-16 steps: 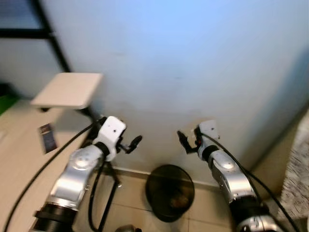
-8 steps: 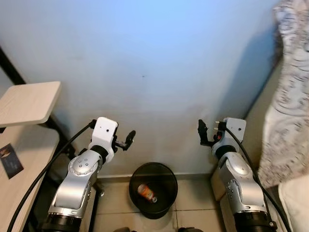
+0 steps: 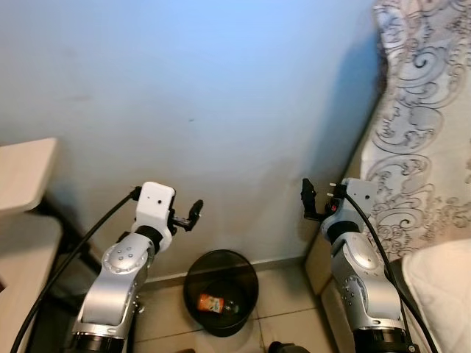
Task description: Clean up the room
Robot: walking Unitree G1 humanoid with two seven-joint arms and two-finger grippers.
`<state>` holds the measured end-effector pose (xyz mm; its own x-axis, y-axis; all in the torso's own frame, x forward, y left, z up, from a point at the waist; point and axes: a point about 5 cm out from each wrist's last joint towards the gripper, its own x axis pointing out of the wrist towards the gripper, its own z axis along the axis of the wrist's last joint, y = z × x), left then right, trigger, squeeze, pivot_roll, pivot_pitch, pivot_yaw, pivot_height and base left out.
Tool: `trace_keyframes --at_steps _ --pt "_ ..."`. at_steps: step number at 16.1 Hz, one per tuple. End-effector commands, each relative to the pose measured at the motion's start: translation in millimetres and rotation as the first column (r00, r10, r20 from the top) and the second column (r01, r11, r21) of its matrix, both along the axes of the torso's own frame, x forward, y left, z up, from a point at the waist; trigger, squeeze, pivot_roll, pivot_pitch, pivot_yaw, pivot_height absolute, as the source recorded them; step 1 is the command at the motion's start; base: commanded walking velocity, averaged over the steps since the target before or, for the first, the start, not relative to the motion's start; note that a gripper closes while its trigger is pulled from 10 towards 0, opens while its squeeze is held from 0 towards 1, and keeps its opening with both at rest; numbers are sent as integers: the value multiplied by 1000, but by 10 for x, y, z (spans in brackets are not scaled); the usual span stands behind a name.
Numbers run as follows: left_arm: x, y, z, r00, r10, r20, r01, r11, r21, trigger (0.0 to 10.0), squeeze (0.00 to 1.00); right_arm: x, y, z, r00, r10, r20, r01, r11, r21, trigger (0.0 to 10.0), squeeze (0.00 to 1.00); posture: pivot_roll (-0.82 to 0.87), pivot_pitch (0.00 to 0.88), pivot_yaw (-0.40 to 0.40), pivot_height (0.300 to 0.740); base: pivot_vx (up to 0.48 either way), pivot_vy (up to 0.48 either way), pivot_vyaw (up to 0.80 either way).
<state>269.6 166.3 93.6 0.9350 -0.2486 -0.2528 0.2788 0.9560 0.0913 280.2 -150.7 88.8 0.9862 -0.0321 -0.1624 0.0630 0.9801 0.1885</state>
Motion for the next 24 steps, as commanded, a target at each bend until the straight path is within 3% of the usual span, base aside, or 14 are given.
trace_keyframes --at_steps 1,4,6,11,14,16,24 --pt "5 47 50 1000 16 16 -16 1000 3 10000 0 -2 7 35 1000 8 8 -8 1000 2 10000 1000 76 0 34 740 0 0 -763" --pt "14 -28 34 1000 20 15 -20 1000 -9 10000 0 -10 -69 53 1000 -3 12 3 1000 -1 10000 1000 78 0 42 740 0 0 -763" --pt "-42 -96 30 999 -52 10 52 998 18 10000 0 -128 -73 15 1000 -3 -1 3 1000 -12 10000 1000 85 0 36 740 0 0 -763" --pt "-91 5 -20 1000 16 0 -16 1000 16 10000 0 -128 -39 -10 1000 -7 0 7 1000 -14 10000 1000 88 0 48 740 0 0 -775" --pt "-27 78 28 998 47 36 -48 998 38 10000 0 -107 -14 48 999 21 27 -20 999 -44 10000 1000 96 0 29 740 0 0 -775" --pt "-48 96 20 995 94 36 -94 996 6 10000 0 -96 -34 45 999 35 18 -34 998 -59 10000 1000 105 0 11 740 0 0 -775" --pt "-13 -15 -57 995 101 15 -100 994 -43 10000 0 -105 -124 22 998 66 -4 -66 992 -107 10000 1000 84 0 6 740 0 0 -773"
